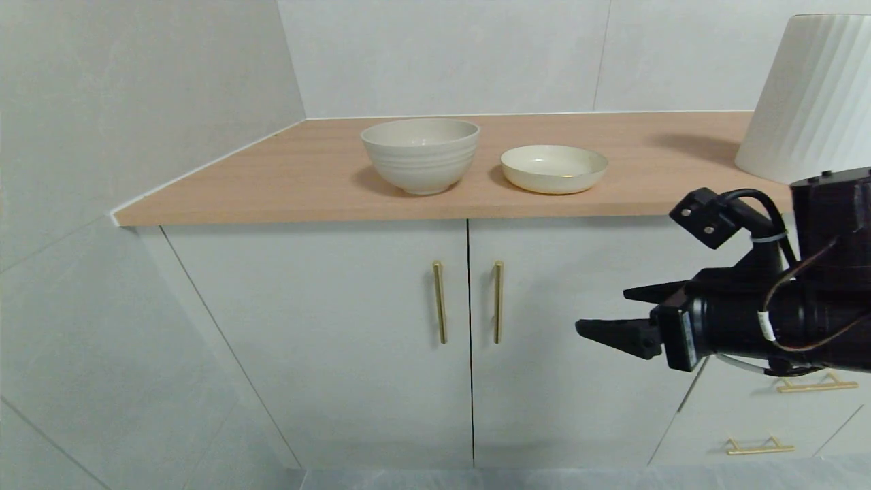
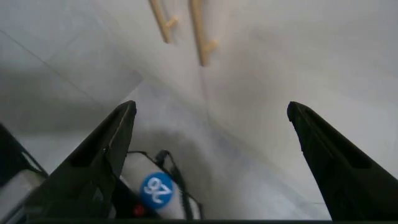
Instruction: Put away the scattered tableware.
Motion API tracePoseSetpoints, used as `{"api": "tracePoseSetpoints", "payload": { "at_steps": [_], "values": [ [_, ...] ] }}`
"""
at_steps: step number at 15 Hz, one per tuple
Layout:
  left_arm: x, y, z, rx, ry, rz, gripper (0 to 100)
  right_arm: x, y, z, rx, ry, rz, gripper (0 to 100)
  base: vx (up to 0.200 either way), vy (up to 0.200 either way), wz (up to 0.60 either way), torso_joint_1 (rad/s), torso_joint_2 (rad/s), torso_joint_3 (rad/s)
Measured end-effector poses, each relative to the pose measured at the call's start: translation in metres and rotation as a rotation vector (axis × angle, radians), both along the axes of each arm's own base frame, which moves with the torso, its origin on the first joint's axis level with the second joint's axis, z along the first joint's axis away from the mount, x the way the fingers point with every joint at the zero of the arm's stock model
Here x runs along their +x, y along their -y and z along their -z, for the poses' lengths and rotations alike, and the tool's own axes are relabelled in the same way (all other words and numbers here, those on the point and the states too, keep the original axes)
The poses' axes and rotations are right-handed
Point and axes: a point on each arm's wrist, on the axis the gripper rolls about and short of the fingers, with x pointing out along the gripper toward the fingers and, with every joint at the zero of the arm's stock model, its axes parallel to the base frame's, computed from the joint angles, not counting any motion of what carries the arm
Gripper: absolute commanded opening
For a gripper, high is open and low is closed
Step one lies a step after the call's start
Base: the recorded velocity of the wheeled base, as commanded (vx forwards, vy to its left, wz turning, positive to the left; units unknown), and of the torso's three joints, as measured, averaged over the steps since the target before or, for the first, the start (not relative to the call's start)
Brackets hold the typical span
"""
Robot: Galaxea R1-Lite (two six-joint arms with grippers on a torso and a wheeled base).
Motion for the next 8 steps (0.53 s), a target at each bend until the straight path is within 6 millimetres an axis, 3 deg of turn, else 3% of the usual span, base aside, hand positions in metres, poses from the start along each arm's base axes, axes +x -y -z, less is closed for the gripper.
{"api": "tracePoseSetpoints", "payload": {
  "at_steps": [3, 8],
  "values": [
    [0.000, 0.000, 0.000, 0.000, 0.000, 0.000, 100, 0.008, -0.030, 0.009, 0.084, -0.118, -0.009, 100, 0.000, 0.000, 0.00, 0.000, 0.00, 0.000],
    [0.000, 0.000, 0.000, 0.000, 0.000, 0.000, 100, 0.034, -0.057, 0.018, 0.161, -0.040, -0.029, 100, 0.000, 0.000, 0.00, 0.000, 0.00, 0.000]
  ]
}}
